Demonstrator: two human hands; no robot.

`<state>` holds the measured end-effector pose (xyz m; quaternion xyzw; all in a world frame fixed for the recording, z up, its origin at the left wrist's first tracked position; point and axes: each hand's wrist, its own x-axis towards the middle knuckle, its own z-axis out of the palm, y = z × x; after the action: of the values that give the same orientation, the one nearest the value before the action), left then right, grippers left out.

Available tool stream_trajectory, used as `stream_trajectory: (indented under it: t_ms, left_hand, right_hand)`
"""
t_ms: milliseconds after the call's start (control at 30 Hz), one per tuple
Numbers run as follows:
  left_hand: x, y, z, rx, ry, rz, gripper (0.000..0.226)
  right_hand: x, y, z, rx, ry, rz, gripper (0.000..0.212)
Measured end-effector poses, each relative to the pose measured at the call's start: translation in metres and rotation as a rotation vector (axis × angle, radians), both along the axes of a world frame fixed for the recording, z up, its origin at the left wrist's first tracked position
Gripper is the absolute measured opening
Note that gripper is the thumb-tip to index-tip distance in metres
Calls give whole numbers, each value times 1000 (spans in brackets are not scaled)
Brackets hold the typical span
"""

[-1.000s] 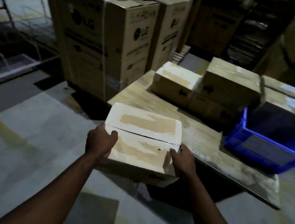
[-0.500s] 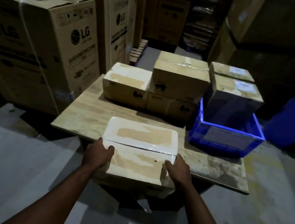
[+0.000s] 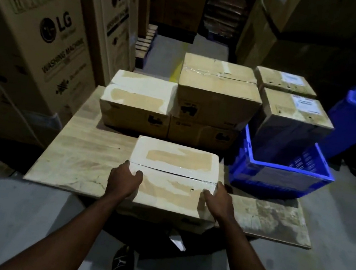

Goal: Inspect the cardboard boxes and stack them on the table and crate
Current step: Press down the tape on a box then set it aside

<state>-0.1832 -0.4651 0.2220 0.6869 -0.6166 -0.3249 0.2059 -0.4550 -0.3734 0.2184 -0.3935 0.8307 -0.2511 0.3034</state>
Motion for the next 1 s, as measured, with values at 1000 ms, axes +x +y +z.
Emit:
stream_trajectory:
  t_ms: [1000]
  left_hand:
    - [-38,-47,-33,-156,-395,-214,69]
  right_hand:
    - [11,-69,-33,-87,547,164,72]
